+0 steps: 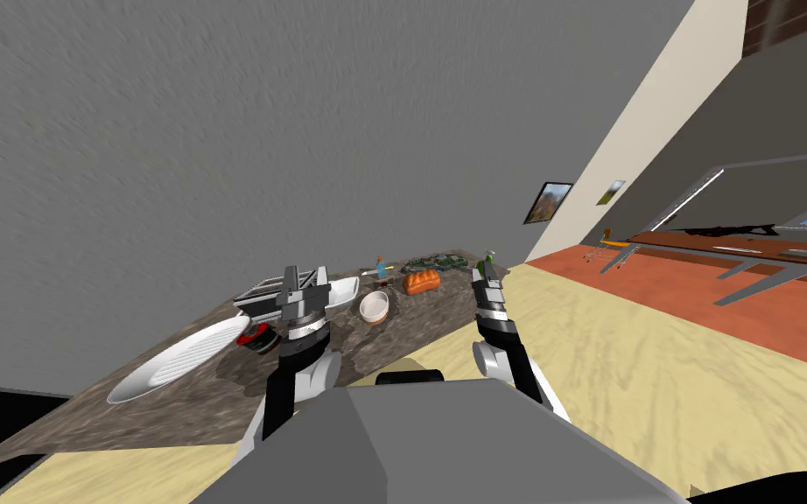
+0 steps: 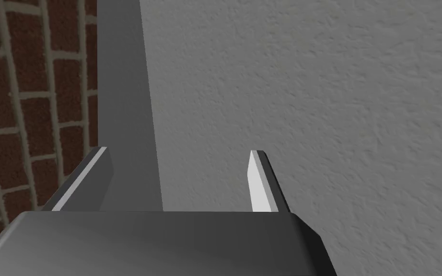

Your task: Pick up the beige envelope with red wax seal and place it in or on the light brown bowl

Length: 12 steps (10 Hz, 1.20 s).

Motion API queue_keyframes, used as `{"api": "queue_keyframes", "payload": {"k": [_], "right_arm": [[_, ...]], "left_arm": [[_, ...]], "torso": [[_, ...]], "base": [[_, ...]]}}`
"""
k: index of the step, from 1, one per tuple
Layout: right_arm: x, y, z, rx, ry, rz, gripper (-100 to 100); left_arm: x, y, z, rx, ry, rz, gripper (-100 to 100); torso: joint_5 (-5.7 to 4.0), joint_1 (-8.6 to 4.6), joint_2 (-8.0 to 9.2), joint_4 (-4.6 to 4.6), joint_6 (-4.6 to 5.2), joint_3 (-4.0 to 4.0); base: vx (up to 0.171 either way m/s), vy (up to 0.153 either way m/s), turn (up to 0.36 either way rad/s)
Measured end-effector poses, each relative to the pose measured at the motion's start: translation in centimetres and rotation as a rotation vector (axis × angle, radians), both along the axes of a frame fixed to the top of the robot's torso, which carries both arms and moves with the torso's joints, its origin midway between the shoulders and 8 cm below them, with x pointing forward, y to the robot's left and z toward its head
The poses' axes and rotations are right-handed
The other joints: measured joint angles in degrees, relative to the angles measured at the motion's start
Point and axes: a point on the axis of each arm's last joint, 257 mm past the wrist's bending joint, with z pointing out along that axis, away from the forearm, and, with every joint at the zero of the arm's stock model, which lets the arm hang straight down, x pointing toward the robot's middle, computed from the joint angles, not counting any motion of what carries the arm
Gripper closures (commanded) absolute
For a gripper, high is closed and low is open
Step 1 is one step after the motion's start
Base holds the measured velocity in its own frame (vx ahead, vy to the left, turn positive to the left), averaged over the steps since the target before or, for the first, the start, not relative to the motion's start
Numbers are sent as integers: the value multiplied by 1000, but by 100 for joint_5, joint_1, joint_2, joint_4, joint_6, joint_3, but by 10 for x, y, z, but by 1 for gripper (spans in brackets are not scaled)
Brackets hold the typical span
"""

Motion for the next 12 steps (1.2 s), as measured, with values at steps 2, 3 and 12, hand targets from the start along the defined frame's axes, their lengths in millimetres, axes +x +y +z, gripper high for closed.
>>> {"api": "queue_keyframes", "payload": {"k": [2,3,12], "right_arm": [[0,0,0,0,0,0,0],[0,0,0,0,0,0,0],[0,0,0,0,0,0,0]], "left_arm": [[6,0,-3,15,28,-23,-100],[12,-1,-7,18,54,-39,-100],[67,20,-46,-24,275,-129,-100]], "torso": [[1,5,5,1,1,3],[1,7,6,1,1,4],[2,6,-2,0,0,-1]], "base": [[-19,12,-72],[-16,18,-96],[-5,14,-66]]}}
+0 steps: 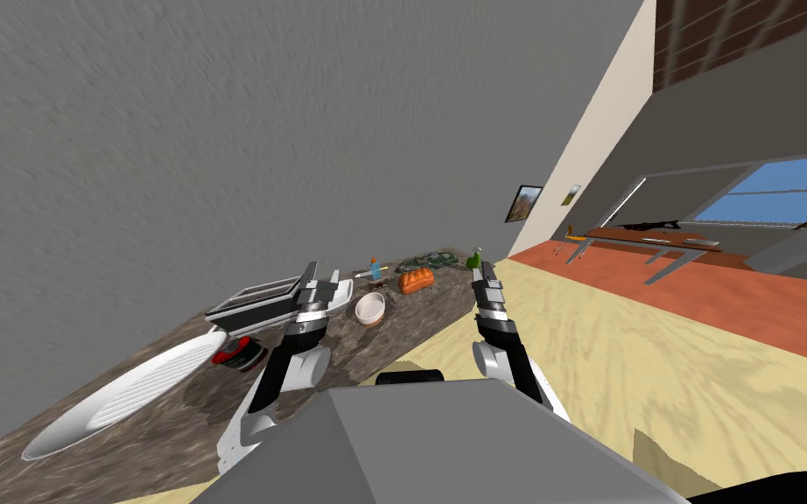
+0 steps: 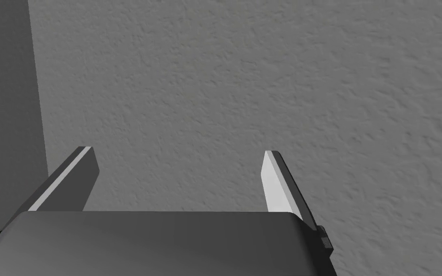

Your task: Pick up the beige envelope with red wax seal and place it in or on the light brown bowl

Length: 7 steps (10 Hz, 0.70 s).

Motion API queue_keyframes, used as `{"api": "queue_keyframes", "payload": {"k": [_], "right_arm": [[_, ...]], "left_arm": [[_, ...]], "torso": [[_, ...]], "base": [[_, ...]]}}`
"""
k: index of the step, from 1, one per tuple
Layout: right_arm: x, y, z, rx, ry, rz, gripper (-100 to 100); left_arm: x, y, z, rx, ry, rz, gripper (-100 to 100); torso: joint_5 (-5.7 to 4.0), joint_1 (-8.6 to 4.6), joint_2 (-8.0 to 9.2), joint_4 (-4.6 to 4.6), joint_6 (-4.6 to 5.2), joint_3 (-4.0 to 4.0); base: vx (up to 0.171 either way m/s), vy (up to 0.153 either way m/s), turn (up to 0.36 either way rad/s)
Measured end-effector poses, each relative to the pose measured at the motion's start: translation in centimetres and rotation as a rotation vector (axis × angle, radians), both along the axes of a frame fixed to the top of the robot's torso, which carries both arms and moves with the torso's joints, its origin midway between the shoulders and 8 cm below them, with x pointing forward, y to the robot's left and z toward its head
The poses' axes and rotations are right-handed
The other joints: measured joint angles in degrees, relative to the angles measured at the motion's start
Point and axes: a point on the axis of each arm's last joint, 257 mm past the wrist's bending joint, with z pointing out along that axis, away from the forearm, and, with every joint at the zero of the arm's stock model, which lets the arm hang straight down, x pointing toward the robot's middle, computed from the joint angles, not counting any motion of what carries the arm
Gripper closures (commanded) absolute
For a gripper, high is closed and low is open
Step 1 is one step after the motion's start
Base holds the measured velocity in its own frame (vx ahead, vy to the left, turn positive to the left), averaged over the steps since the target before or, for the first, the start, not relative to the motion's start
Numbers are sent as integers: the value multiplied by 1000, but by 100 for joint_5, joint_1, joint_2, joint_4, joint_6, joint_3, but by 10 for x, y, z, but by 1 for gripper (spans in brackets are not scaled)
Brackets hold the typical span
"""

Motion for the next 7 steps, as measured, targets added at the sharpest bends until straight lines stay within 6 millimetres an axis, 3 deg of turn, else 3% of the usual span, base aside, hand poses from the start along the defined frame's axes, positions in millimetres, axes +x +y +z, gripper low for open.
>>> {"api": "queue_keyframes", "payload": {"k": [3,7], "right_arm": [[0,0,0,0,0,0,0],[0,0,0,0,0,0,0]], "left_arm": [[15,6,-7,-16,62,-14,-100],[39,22,-34,-57,184,-37,-100]], "torso": [[-1,-2,-1,0,0,-1],[0,0,-1,0,-1,-1]], "base": [[2,10,-99],[1,12,-72]]}}
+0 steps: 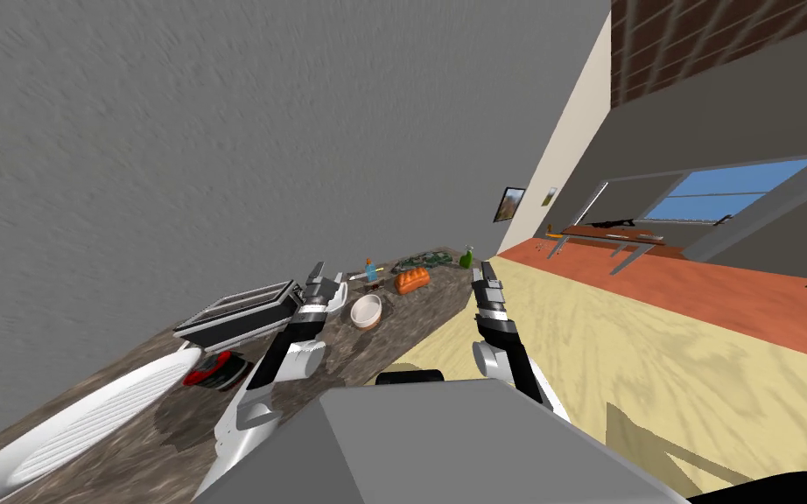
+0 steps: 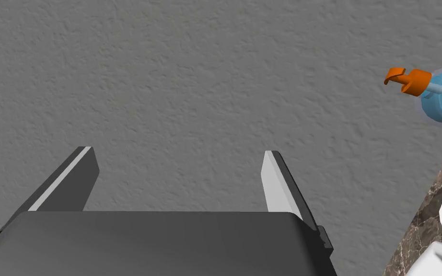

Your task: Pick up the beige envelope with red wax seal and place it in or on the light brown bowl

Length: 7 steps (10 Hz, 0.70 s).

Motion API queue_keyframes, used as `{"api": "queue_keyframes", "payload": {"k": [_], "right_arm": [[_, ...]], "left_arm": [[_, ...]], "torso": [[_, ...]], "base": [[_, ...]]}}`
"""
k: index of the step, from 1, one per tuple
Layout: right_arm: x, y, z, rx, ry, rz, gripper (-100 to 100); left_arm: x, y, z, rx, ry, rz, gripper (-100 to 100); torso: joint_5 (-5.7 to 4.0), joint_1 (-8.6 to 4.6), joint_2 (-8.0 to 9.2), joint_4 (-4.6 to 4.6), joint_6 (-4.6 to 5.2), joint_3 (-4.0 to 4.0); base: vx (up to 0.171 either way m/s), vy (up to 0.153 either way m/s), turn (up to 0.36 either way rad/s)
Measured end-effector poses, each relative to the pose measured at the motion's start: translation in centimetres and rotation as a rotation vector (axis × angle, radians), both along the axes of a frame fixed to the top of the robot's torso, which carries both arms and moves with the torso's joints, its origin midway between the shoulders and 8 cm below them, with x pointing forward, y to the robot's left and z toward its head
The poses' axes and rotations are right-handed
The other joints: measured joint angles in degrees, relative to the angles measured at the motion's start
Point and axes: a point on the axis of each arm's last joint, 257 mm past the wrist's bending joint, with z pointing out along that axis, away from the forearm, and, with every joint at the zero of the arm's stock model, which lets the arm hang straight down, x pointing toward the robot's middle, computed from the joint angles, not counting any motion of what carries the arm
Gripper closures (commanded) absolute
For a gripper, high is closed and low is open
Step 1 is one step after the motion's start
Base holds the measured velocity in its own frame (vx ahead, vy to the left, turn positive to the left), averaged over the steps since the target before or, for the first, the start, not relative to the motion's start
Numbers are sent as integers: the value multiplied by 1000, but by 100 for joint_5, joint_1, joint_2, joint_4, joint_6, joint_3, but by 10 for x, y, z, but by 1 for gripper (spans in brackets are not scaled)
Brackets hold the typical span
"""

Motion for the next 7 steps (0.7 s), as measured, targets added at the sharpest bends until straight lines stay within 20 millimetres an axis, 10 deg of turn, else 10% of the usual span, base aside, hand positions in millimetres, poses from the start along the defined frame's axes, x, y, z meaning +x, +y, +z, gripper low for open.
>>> {"api": "queue_keyframes", "payload": {"k": [7], "right_arm": [[0,0,0,0,0,0,0]], "left_arm": [[26,20,-32,-53,161,-14,-100]], "torso": [[-1,-4,1,0,-1,1]], "base": [[0,4,-83]]}}
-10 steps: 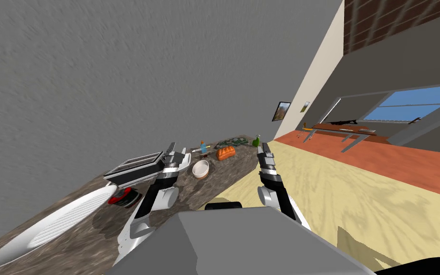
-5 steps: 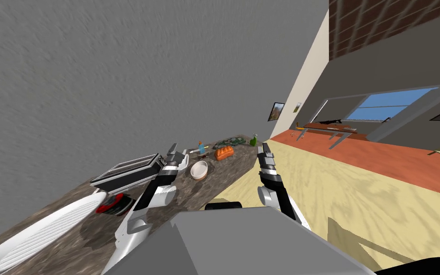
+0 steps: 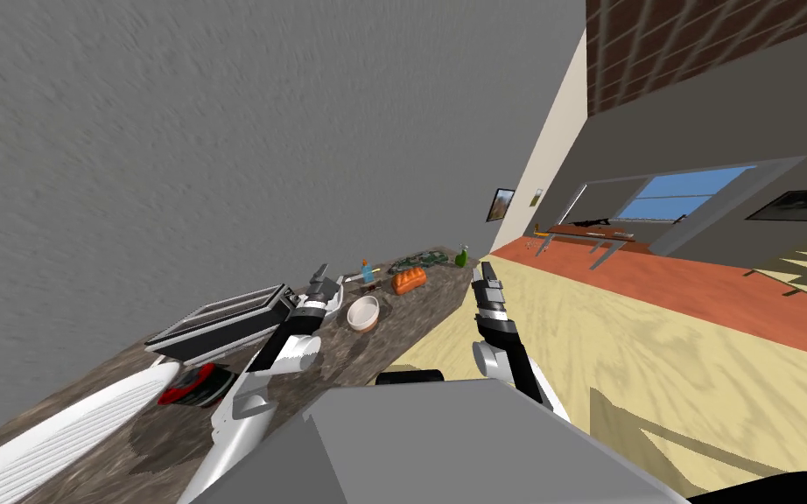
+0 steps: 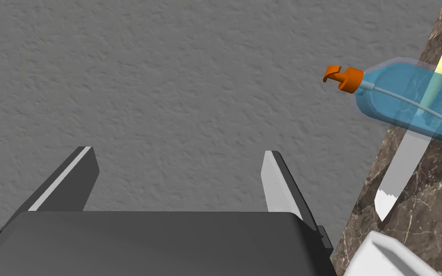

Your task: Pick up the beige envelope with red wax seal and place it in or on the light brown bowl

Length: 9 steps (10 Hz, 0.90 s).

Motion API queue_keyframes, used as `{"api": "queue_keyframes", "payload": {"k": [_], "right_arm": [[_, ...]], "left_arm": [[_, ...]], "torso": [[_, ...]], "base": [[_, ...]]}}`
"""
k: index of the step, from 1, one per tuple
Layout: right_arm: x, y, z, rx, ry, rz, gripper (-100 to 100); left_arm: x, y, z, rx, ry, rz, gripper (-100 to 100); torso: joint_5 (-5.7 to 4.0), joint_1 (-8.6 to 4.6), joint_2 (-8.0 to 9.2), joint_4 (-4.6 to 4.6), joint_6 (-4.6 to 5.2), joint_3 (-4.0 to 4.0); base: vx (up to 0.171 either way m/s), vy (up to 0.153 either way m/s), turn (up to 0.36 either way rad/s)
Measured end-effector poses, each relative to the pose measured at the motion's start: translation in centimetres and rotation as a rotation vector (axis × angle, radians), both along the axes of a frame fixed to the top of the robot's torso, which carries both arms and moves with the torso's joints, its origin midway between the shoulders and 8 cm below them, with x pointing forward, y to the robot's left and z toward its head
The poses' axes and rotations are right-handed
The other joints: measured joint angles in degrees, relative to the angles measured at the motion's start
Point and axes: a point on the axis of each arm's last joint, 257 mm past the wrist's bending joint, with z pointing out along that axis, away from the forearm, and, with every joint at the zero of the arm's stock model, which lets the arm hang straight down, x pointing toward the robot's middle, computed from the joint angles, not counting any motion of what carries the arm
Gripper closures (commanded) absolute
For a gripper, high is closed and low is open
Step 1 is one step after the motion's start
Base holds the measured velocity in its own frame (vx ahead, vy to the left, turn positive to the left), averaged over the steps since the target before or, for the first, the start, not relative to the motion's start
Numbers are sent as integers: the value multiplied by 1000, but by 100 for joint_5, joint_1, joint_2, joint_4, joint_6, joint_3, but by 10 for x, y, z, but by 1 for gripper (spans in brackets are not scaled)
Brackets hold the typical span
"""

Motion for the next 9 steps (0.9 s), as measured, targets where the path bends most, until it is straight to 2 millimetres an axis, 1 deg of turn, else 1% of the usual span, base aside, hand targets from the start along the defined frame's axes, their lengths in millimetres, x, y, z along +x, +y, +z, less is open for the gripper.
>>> {"api": "queue_keyframes", "payload": {"k": [2,3,4,5,6,7,9], "right_arm": [[0,0,0,0,0,0,0],[0,0,0,0,0,0,0],[0,0,0,0,0,0,0],[0,0,0,0,0,0,0],[0,0,0,0,0,0,0],[0,0,0,0,0,0,0],[0,0,0,0,0,0,0]], "left_arm": [[9,6,-13,-23,56,-4,-100],[10,9,-19,-27,80,-3,-100],[14,16,-24,-40,106,-4,-100],[18,19,-29,-52,131,-4,-100],[18,20,-35,-56,156,-3,-100],[21,27,-42,-69,184,-3,-100],[26,32,-53,-86,231,-1,-100]], "torso": [[0,0,-1,0,1,0],[0,0,0,0,-1,0],[-1,-1,-1,0,3,0],[0,-1,-1,0,1,0],[0,-1,0,0,-1,0],[-1,-2,-1,0,3,-1],[0,-2,0,0,-1,0]], "base": [[-1,3,-44],[0,-2,-144],[0,4,-84],[0,0,0],[1,-4,-153],[0,1,-95],[0,0,8]]}}
